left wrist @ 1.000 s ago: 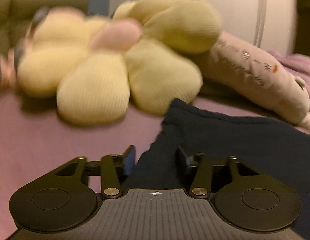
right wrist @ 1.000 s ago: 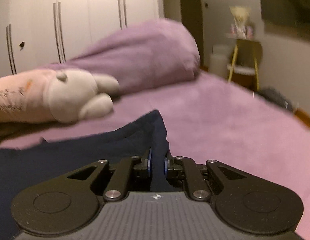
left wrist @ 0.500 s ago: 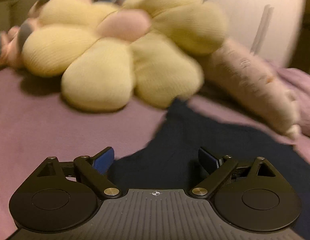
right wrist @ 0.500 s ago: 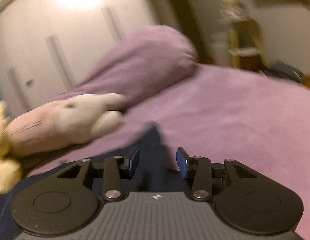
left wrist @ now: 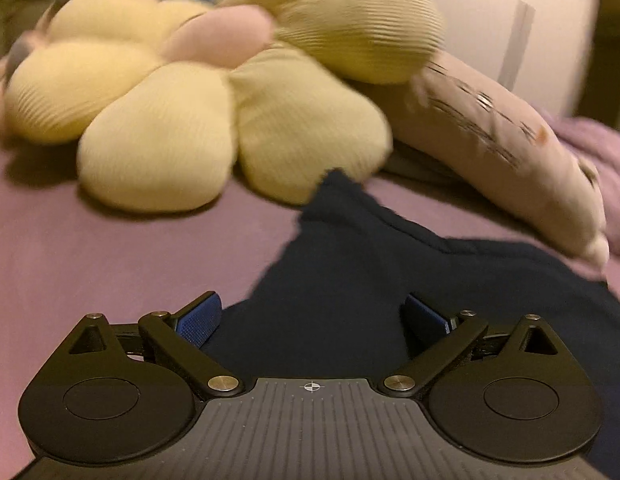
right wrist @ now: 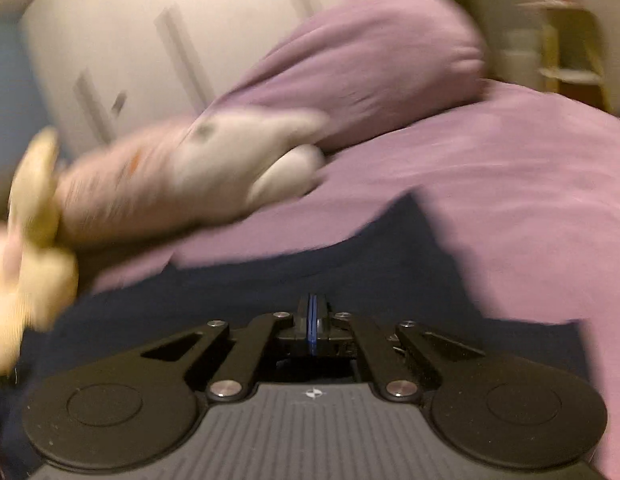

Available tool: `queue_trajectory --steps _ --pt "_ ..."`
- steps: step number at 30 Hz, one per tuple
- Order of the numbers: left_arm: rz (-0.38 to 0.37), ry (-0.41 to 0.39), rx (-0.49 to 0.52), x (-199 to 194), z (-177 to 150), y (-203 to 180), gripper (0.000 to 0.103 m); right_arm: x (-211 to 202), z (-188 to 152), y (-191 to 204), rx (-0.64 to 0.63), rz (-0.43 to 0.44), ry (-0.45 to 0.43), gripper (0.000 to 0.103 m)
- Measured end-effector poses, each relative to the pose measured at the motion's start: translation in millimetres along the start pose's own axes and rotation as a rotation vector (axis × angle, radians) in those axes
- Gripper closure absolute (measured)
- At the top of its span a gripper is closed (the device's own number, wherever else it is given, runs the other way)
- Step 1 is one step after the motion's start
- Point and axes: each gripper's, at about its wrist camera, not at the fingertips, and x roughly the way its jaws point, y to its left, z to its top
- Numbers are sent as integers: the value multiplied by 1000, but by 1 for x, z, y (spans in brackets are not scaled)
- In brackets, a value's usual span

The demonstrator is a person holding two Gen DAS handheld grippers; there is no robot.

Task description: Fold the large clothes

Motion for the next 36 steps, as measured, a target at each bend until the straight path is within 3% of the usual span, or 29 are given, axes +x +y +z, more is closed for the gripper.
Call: queue_trajectory --steps 3,5,6,10,12,15,17,22,24,25,27,30,31,33,34,36 --pt "-15 28 -32 -14 -2 15 3 -24 5 -37 167 -128 -67 103" --pt "-77 64 0 -33 -6 24 2 -43 6 -53 228 -94 -30 102" --pt "-97 84 25 -47 -9 29 2 -59 5 -57 213 -72 -1 97" --pt "-205 163 29 -109 -42 67 2 -138 -20 -77 169 5 64 54" --pt "-278 216 -15 -135 -59 86 4 -179 -40 -99 212 72 131 53" --pt "-385 276 -24 -154 -72 90 7 -212 -68 -122 327 248 226 53" --pt "-385 276 21 -158 -70 81 10 -215 -76 -122 330 293 259 53" --pt "-358 285 25 -143 -62 72 15 -204 -75 -112 268 288 260 53" --pt "-350 282 24 -141 -61 73 25 -202 -73 -112 265 296 263 60" --pt "-347 281 30 -144 -62 74 28 -203 -72 -110 245 303 261 70" --pt "-356 277 58 -149 -62 75 37 -210 -67 -104 173 318 256 72" --pt "-366 288 59 -146 -60 77 36 -204 -63 -96 118 336 283 68" --pt "-365 293 44 -143 -61 76 35 -199 -62 -93 119 346 300 59" --pt "-346 296 30 -138 -60 72 35 -190 -62 -86 123 361 307 55" --pt "-332 296 33 -138 -59 70 39 -186 -63 -79 113 346 308 56" --pt "-306 290 51 -143 -56 64 62 -183 -63 -69 104 299 299 69"
